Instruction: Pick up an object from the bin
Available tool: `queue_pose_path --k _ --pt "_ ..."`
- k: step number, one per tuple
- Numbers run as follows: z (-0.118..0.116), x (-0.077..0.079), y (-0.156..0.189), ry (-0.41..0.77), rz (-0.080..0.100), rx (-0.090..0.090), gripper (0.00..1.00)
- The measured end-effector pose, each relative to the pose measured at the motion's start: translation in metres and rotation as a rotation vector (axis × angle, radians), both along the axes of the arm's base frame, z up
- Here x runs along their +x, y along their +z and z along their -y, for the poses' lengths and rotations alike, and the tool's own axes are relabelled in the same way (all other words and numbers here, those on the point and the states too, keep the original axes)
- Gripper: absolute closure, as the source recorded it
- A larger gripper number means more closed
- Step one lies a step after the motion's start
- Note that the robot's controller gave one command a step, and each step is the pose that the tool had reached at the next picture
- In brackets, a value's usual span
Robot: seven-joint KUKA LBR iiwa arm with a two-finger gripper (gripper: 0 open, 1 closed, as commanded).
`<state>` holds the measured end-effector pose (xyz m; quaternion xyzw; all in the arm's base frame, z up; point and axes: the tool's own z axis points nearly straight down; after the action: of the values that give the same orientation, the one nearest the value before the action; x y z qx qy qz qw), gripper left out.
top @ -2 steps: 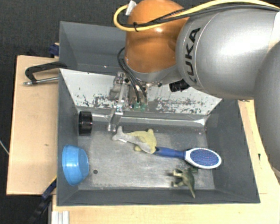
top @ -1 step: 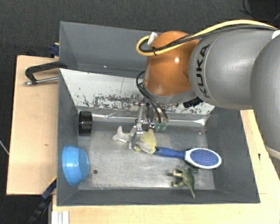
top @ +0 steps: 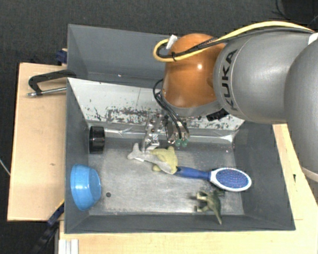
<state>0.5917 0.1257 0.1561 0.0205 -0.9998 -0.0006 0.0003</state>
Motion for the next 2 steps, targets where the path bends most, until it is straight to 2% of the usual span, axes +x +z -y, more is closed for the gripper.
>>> queue_pose_path --k 1,2 --pt "0.013 -0.0116 0.1199 0.519 0.015 -0.001 1.0" --pt "0.0127 -0.0126 0.1176 0.519 0.01 0.001 0.0"
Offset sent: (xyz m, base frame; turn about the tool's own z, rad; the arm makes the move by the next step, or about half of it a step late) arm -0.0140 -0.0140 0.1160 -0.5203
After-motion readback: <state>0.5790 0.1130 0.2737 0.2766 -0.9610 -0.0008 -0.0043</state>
